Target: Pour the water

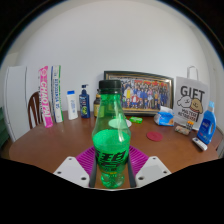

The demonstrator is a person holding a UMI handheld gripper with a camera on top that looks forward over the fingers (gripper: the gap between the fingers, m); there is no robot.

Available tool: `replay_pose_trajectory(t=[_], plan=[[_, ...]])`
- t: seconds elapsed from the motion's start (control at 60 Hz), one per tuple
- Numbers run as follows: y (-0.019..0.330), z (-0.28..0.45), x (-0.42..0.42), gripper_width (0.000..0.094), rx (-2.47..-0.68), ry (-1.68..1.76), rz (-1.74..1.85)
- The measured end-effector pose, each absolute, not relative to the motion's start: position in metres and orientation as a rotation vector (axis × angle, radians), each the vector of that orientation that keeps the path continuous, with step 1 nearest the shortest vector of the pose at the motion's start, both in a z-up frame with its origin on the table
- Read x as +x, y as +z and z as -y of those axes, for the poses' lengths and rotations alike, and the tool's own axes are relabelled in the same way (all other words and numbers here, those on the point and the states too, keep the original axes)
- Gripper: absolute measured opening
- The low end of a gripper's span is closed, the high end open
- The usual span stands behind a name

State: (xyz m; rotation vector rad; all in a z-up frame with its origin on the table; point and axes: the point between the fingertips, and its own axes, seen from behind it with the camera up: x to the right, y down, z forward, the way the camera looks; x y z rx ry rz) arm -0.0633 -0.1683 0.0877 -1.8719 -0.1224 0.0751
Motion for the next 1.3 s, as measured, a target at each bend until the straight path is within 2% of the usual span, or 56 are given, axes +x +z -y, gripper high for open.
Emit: replay_pose_trajectory(t=[0.183, 0.35, 0.533, 0.717, 0.883, 1.017, 1.117, 1.3], plan=[[0.101, 0.168, -0.072, 0.0328, -1.849, 0.039, 0.154], [0.148, 0.152, -0.120, 0.0329, -1.802, 0.145, 0.134], [0.221, 0.115, -0.180, 0.0327, -1.713, 0.489, -0.037], [0.262, 0.070, -0.215, 0.0326, -1.634, 0.986, -0.396], [0.255, 0.029, -0.203, 0.0328, -1.519, 1.400, -0.822], [0.235, 0.005, -0.190, 0.0329, -1.395, 1.633, -1.106], [0.224, -0.008, -0.186, 0.0328, -1.278, 1.780, -1.289], [0.217, -0.013, -0.187, 0.0328, -1.167, 1.920, -1.476]])
